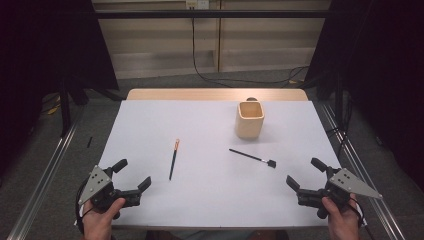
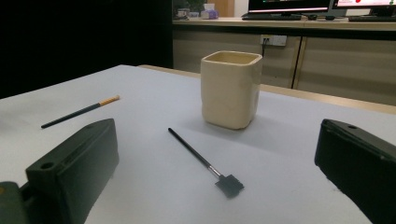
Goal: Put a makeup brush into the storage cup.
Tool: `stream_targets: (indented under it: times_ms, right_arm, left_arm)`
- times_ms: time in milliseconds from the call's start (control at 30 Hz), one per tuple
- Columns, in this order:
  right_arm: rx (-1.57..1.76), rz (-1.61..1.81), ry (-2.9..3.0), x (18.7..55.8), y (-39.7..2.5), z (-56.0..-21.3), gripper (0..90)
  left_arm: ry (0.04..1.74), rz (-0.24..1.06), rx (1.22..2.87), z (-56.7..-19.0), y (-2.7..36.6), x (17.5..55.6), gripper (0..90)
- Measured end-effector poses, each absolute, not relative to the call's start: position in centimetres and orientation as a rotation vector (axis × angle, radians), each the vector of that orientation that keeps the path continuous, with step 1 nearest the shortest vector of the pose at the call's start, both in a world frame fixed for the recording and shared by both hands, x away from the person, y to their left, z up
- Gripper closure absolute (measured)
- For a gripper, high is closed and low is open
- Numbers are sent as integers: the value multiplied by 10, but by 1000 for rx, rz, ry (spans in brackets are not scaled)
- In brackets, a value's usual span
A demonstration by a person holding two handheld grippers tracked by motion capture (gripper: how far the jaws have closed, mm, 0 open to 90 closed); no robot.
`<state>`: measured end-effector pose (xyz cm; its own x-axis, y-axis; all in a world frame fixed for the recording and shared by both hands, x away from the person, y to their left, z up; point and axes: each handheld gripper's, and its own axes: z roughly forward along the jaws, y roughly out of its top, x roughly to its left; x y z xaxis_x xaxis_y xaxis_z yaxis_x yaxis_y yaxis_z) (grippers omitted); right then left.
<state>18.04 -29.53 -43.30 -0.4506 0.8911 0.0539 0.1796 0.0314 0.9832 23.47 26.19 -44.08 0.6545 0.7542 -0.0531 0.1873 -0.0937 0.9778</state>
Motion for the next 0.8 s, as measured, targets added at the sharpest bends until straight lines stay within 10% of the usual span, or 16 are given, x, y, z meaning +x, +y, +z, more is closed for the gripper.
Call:
stream_targets:
  times_ms: [800]
  right_arm:
    - [1089, 1485, 1695, 182, -294, -434, 0]
  left_arm:
    - [769, 535, 1622, -438, 261, 232, 31]
